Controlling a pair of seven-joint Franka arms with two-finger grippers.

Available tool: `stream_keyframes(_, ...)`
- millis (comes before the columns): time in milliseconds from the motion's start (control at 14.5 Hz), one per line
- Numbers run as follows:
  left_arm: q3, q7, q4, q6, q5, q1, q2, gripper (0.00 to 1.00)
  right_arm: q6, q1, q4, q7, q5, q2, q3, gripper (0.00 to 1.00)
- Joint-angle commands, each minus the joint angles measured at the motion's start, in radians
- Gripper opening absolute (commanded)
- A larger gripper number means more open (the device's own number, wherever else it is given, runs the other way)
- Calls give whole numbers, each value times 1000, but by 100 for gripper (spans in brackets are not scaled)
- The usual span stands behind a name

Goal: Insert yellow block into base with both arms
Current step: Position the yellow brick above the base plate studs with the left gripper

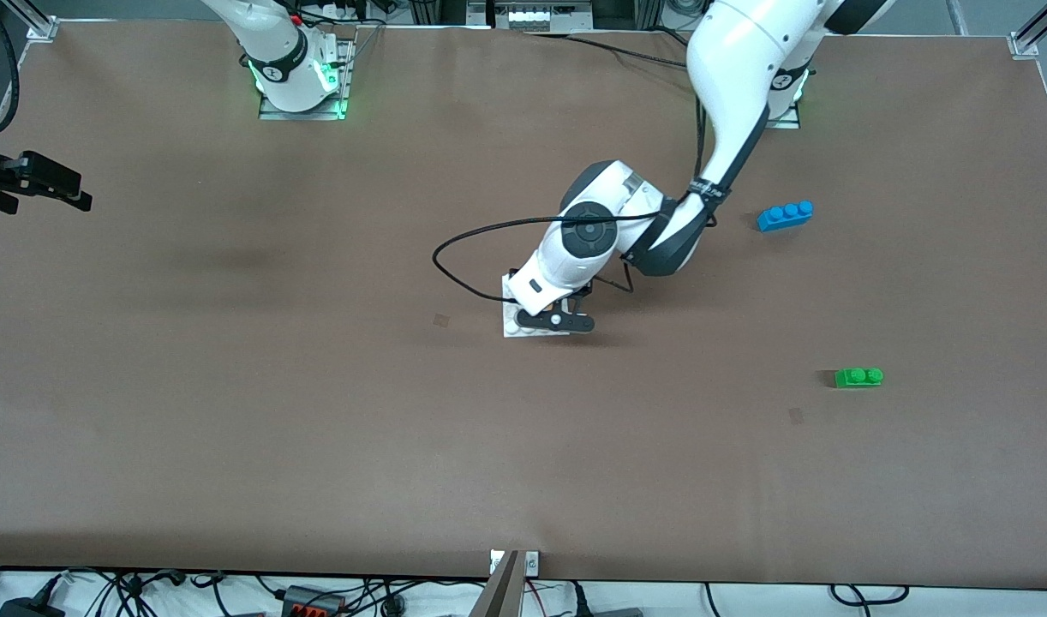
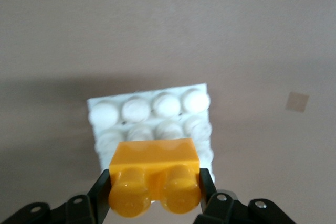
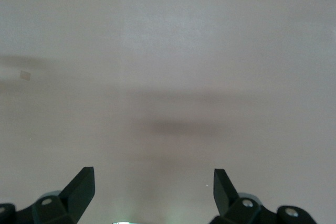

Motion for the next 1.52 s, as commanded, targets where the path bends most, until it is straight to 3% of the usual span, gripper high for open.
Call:
stream_keyframes(0,21,-18,44,24,-10,-40,53,56,14,-5,-18,-2,-18,-17,15,100)
stream_keyframes(415,23,7,26,9,4,-37,44,52,12,-3,-18,-2,-18,-16,15,100)
stream_keyframes(829,20,11,-79,-9,4,-23,-25,52,11,-5,-20,-4,-16,-16,15,100)
stream_keyframes(1452,12,-1,-74,-32,2,-33,-18,51,6,-6,-18,-10,-16,-16,13,100)
